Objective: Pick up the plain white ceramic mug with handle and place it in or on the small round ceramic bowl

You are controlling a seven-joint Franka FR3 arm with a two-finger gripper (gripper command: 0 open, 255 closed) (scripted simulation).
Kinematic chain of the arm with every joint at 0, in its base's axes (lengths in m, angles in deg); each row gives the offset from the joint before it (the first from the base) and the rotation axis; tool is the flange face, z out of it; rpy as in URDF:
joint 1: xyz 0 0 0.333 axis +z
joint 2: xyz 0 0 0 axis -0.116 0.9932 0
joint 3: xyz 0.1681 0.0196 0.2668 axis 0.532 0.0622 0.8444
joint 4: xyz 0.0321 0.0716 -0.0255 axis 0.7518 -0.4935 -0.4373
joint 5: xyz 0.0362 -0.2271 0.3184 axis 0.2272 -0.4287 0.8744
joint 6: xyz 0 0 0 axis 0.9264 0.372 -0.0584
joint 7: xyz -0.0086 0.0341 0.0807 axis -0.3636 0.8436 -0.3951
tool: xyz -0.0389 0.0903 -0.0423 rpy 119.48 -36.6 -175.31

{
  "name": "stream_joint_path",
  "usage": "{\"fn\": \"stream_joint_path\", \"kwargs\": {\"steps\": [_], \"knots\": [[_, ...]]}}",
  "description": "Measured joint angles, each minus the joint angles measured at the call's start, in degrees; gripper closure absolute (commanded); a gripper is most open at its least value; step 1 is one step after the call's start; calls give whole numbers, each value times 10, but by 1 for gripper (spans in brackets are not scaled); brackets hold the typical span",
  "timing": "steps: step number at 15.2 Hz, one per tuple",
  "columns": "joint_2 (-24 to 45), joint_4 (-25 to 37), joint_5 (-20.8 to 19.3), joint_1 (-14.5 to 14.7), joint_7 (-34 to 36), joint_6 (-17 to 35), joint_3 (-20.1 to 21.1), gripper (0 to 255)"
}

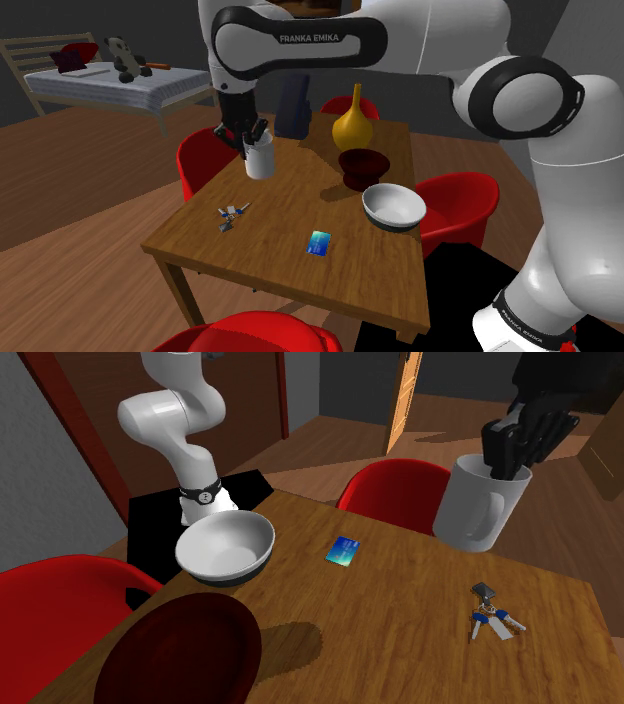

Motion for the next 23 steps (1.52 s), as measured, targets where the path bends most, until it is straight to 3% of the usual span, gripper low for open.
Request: {"fn": "stream_joint_path", "kwargs": {"steps": [10, 23], "knots": [[-152, -207, 48, -110, -103, 66, -17, 255], [-252, -329, 87, -219, -274, 100, -79, 255]]}}
